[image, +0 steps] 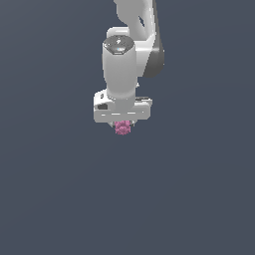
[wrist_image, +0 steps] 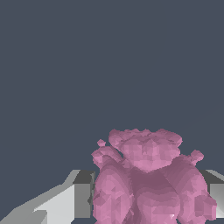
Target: Pick up the object and move it to a goal position.
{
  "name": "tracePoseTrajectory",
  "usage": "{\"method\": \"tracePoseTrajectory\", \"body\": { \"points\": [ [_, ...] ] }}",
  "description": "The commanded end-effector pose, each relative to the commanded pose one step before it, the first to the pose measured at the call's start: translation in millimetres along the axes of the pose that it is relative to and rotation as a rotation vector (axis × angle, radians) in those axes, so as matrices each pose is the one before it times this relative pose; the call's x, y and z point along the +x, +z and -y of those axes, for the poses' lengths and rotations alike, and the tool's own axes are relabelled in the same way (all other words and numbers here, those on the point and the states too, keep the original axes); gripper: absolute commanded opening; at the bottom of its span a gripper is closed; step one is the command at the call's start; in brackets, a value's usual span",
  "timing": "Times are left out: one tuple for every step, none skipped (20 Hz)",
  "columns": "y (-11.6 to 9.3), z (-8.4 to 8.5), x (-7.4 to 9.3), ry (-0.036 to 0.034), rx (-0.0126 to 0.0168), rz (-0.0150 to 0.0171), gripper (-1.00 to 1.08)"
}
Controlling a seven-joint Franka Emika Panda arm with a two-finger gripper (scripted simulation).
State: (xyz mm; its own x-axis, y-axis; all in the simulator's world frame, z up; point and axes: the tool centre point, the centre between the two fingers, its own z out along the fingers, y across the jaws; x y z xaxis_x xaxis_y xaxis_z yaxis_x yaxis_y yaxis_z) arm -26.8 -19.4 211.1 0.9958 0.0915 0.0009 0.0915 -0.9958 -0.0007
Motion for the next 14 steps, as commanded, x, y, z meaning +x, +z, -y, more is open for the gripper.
{"method": "tracePoseTrajectory", "body": {
  "points": [
    [-30.43, -7.81, -6.94, -0.00001, 0.00067, 0.00015, -1.0],
    [-12.04, -3.07, -2.47, 0.0, 0.0, 0.0, -1.0],
    [-11.95, -3.05, -2.43, 0.0, 0.0, 0.0, -1.0],
    [-11.78, -3.02, -2.37, 0.0, 0.0, 0.0, -1.0],
    [-11.62, -2.98, -2.31, 0.0, 0.0, 0.0, -1.0],
    [-11.49, -2.96, -2.25, 0.0, 0.0, 0.0, -1.0],
    [-11.36, -2.93, -2.2, 0.0, 0.0, 0.0, -1.0],
    [-11.25, -2.92, -2.15, 0.0, 0.0, 0.0, -1.0],
    [-11.12, -2.9, -2.08, 0.0, 0.0, 0.0, -1.0],
    [-10.85, -2.84, -1.99, 0.0, 0.0, 0.0, -1.0],
    [-10.51, -2.77, -1.88, 0.0, 0.0, 0.0, -1.0],
    [-10.07, -2.67, -1.77, 0.0, 0.0, 0.0, -1.0],
    [-9.52, -2.54, -1.64, 0.0, 0.0, 0.0, -1.0],
    [-8.91, -2.39, -1.51, 0.0, 0.0, 0.0, -1.0]
  ]
}}
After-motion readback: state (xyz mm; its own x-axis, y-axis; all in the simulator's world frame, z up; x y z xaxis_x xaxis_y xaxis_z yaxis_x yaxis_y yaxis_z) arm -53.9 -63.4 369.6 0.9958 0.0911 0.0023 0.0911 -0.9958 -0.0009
